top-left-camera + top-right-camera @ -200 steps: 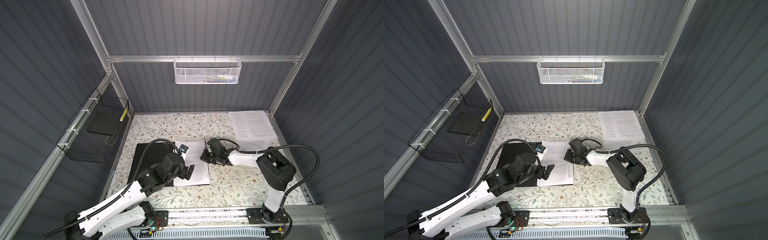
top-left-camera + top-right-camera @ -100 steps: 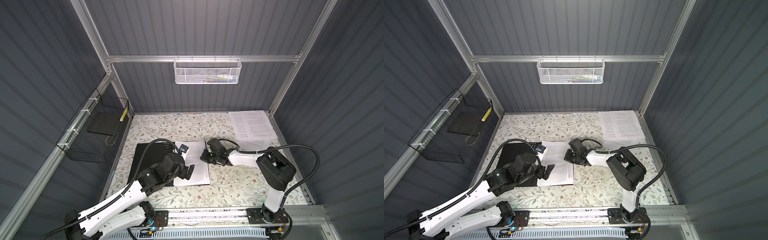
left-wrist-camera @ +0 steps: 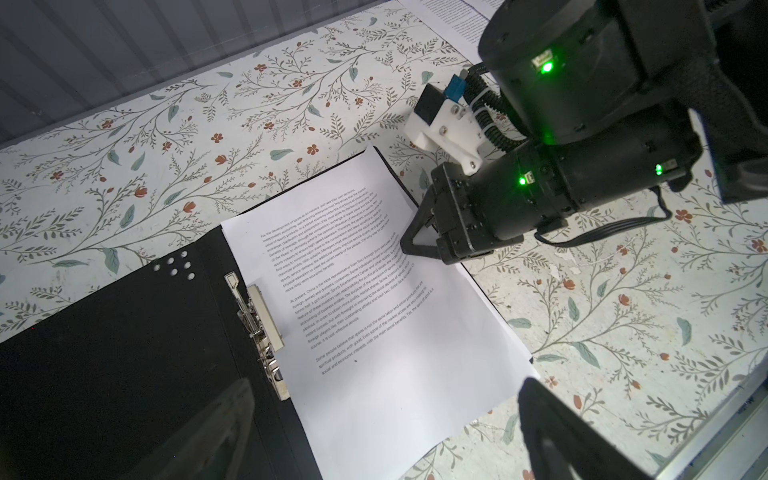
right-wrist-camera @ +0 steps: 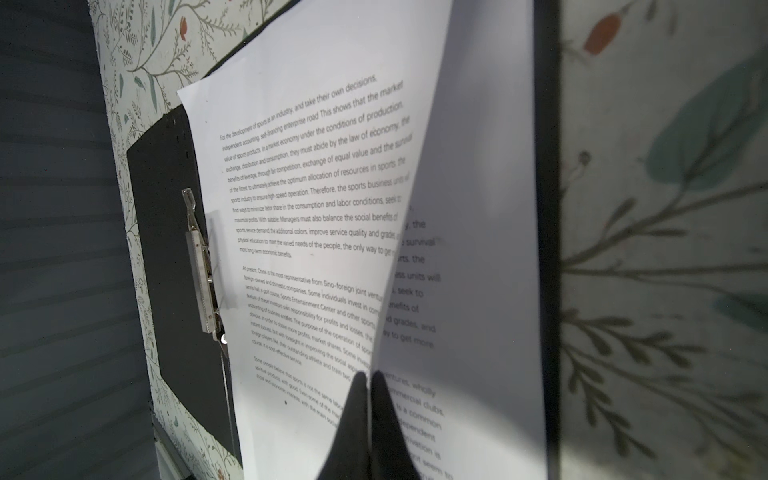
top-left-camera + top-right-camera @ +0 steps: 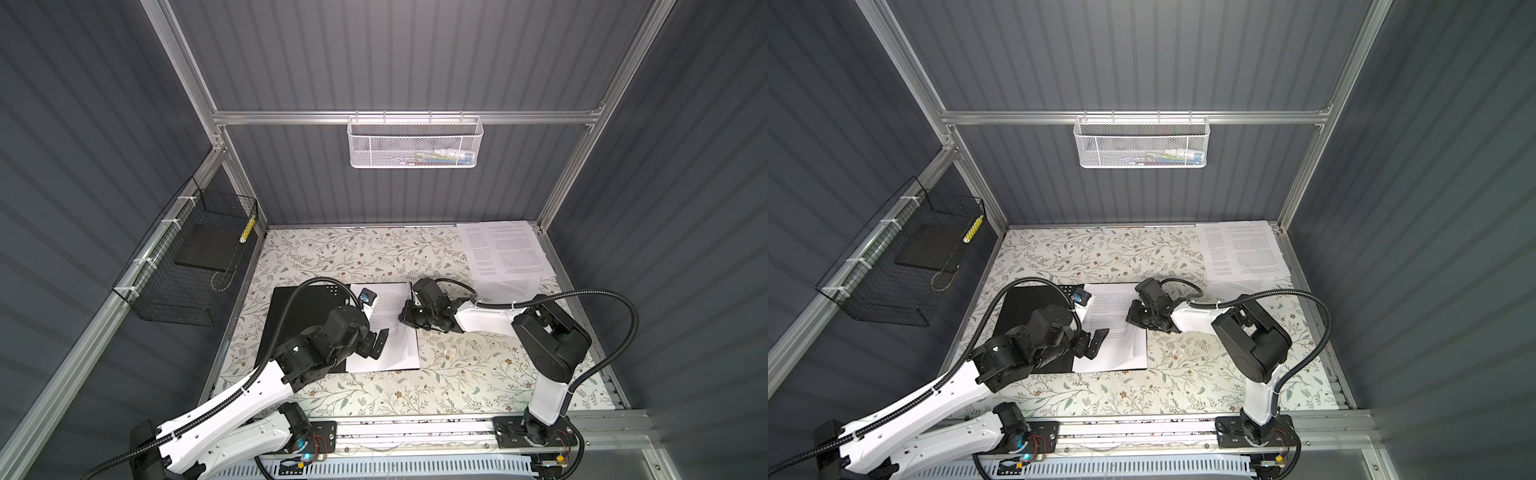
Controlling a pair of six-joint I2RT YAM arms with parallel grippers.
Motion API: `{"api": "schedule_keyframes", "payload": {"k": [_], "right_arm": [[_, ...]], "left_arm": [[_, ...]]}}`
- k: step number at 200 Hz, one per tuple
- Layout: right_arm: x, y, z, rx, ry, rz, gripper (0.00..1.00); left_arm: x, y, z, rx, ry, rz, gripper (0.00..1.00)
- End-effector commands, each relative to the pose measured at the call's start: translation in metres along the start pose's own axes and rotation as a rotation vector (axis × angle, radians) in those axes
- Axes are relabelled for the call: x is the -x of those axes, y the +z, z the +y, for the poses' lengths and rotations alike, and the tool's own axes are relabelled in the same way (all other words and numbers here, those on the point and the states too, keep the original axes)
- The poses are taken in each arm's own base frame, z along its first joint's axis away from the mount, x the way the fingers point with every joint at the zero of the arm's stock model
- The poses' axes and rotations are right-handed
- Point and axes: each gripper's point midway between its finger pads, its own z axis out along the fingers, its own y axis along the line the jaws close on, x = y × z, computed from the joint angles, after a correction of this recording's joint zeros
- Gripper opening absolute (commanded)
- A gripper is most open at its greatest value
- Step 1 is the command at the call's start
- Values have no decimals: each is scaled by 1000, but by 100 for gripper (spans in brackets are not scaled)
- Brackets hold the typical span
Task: Put the files into the folder
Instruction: 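Hold the sheet edge beside the folder with the right gripper, then release the sheet and move the right gripper to the loose white sheets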
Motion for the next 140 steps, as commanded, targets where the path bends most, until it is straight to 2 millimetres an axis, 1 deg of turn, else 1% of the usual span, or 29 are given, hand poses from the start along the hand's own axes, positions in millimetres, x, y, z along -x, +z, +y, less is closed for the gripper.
{"api": "schedule_keyframes", "payload": {"k": [1, 22, 58, 88, 112, 140], "right_arm": [[3, -2, 9, 12, -2, -9, 5], [3, -2, 9, 13, -2, -10, 15], [5, -8, 7, 5, -11, -25, 43], [8, -15, 2, -32, -20, -31, 59], [11, -18, -5, -81, -20, -20, 65], [13, -14, -8, -100, -17, 2, 68]], "left_arm": [[10, -6, 0, -13, -3, -17, 100], [11, -6, -1, -14, -3, -17, 100], [10, -6, 0, -14, -3, -14, 100], [10, -6, -1, -20, -5, -16, 100], [11, -6, -2, -21, -4, -17, 100], [11, -6, -2, -24, -5, -17, 100]]}}
